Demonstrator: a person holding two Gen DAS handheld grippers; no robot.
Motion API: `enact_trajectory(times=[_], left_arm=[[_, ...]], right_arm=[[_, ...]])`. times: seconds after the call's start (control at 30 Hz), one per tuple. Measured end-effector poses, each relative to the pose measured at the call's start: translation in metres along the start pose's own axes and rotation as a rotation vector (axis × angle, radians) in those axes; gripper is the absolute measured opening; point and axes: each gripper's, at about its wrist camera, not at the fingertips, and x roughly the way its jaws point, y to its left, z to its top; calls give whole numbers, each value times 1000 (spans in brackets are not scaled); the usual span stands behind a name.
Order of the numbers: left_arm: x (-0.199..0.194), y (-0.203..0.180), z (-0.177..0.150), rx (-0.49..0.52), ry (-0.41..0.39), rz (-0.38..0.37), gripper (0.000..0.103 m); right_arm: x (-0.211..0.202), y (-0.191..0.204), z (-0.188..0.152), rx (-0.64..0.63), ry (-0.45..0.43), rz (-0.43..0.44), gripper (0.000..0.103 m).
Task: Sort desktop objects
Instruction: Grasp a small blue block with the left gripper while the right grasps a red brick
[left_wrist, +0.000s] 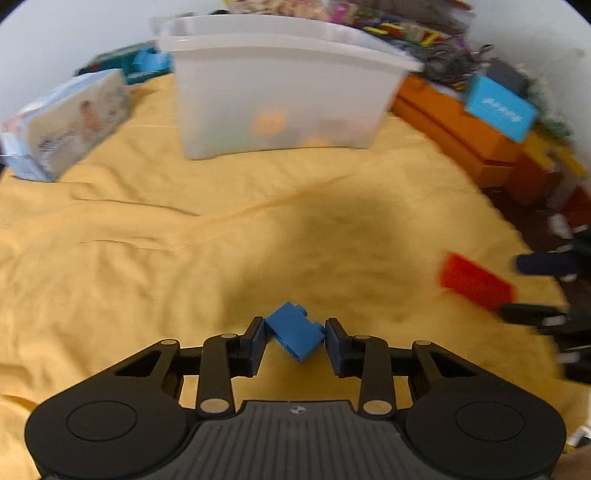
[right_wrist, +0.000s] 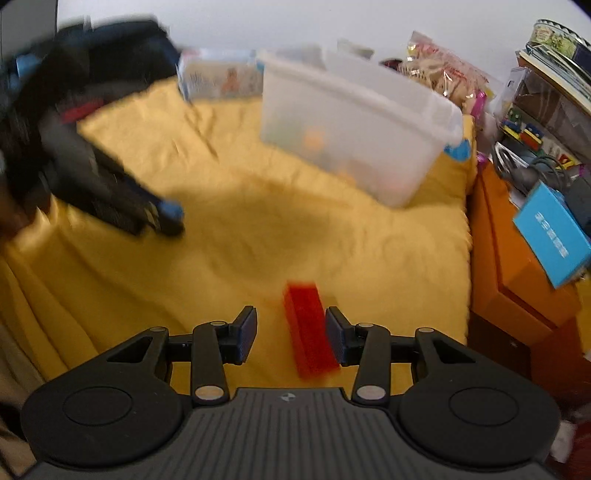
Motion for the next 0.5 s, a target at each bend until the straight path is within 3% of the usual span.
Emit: enact_trajectory(times=[0.1,0.17,0.27,0.4,0.5], left_arm=[[-12,-21,-5,70,-14,-81,38],[-11,-31,-8,97,-12,-102,38],[-7,-40,-14,101,-2,-110,38],[-2,-35,-21,83,27,-62,39],[-14,-23,-24,56,5,-17,41]], right_arm=[[10,2,-9,-40,16,-47,40],[15,5,-11,-71,18,-47,33],[10,18,-12,-141,-26,-54,31],[21,32,-14,-226,-6,-100,33],[33,22,-14,-202,26,-128,32]])
